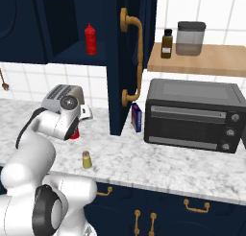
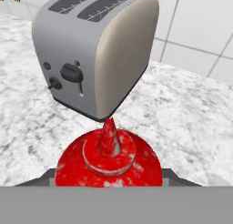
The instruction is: Put the shaker and condiment bottle from the counter next to their counterparts in the cabinet.
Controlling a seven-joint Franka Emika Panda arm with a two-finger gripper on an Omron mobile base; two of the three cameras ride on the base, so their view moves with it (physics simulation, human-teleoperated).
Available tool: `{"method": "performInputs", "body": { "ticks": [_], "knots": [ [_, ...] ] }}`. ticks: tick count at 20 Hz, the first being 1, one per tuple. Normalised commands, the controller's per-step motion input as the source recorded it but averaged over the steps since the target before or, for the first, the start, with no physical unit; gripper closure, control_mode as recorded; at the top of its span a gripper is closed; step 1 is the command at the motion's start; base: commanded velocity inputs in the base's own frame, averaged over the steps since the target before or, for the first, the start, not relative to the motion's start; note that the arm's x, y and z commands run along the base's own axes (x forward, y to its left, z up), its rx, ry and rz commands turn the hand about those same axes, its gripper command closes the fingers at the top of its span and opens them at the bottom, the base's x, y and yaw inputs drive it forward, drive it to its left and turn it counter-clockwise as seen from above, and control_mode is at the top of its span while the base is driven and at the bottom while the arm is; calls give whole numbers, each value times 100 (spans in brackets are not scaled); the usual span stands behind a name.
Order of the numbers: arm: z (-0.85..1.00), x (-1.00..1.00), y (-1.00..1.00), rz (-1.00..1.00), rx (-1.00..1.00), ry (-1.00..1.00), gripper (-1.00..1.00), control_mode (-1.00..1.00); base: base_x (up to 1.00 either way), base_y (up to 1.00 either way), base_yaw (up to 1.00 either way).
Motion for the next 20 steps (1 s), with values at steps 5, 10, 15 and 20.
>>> {"method": "performInputs", "body": {
  "ticks": [5, 10, 15, 20],
  "knots": [
    [45, -5, 0, 0, 0, -5, 100, -100, 0, 0, 0],
    [45, -10, -4, 0, 0, -5, 100, -100, 0, 0, 0],
    [47, -6, -11, -2, 0, -2, 100, -100, 0, 0, 0],
    [52, -6, -9, -2, 1, 0, 100, -100, 0, 0, 0]
  ]
}}
